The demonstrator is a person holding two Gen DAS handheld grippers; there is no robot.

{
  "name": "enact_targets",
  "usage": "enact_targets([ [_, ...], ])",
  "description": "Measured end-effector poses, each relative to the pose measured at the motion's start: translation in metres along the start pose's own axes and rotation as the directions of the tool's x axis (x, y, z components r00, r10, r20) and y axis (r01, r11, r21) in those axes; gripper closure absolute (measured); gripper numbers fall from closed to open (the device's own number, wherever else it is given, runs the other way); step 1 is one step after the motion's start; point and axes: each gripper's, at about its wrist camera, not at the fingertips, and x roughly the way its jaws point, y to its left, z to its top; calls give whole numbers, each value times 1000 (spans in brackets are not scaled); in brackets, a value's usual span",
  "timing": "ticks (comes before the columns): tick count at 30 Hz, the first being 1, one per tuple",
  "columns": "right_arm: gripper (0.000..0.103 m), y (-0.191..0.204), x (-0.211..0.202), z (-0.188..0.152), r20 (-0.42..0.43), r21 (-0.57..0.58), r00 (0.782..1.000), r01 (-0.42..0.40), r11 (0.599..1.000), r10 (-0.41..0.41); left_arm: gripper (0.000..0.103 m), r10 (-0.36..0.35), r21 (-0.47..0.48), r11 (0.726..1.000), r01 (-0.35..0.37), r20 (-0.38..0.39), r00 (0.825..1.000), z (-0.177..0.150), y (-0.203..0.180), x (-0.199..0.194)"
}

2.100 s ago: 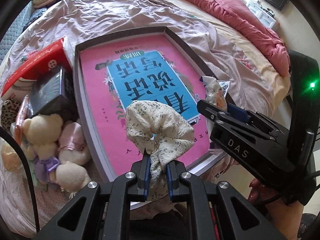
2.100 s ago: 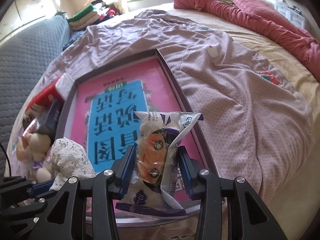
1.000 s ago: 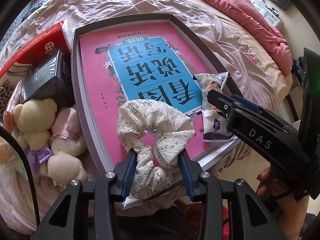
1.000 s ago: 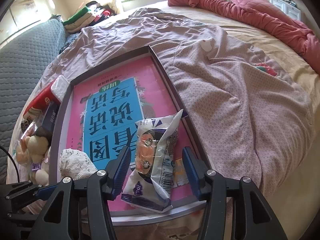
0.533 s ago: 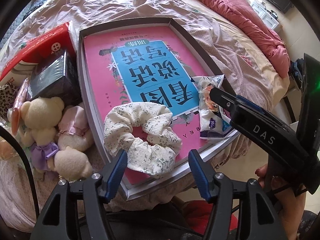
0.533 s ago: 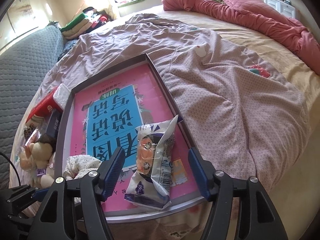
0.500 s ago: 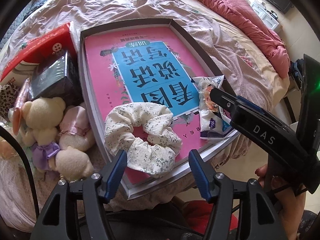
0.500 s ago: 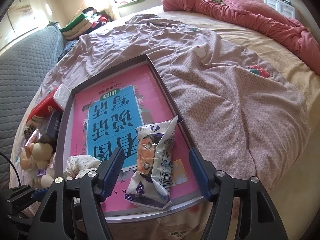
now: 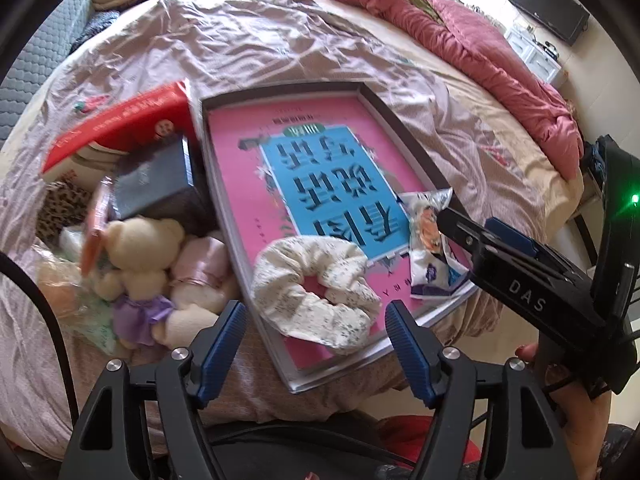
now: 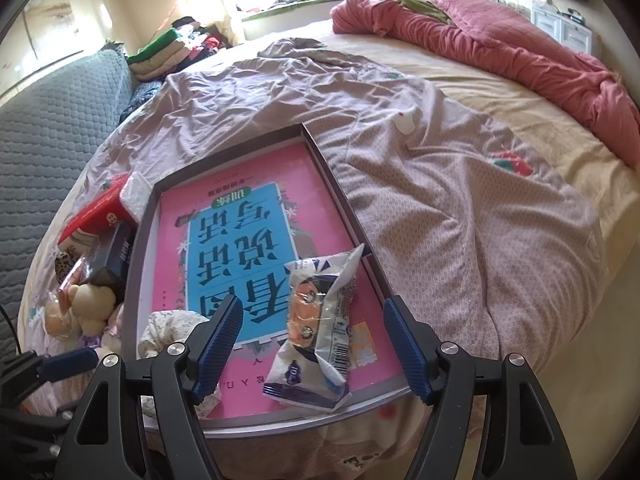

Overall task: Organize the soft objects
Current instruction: 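Move both open grippers back toward the pile of soft items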

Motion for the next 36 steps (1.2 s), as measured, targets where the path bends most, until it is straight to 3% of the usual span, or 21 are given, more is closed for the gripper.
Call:
enact_targets([
  [25, 25, 67, -50, 9, 79, -129, 994, -71, 989, 81, 28, 28, -147, 989, -4, 158, 987, -11, 67, -75],
  [36, 24, 112, -70, 8, 91, -212, 983, -139, 967, 161, 28, 103, -255, 965, -54, 184, 978, -25, 129, -103],
])
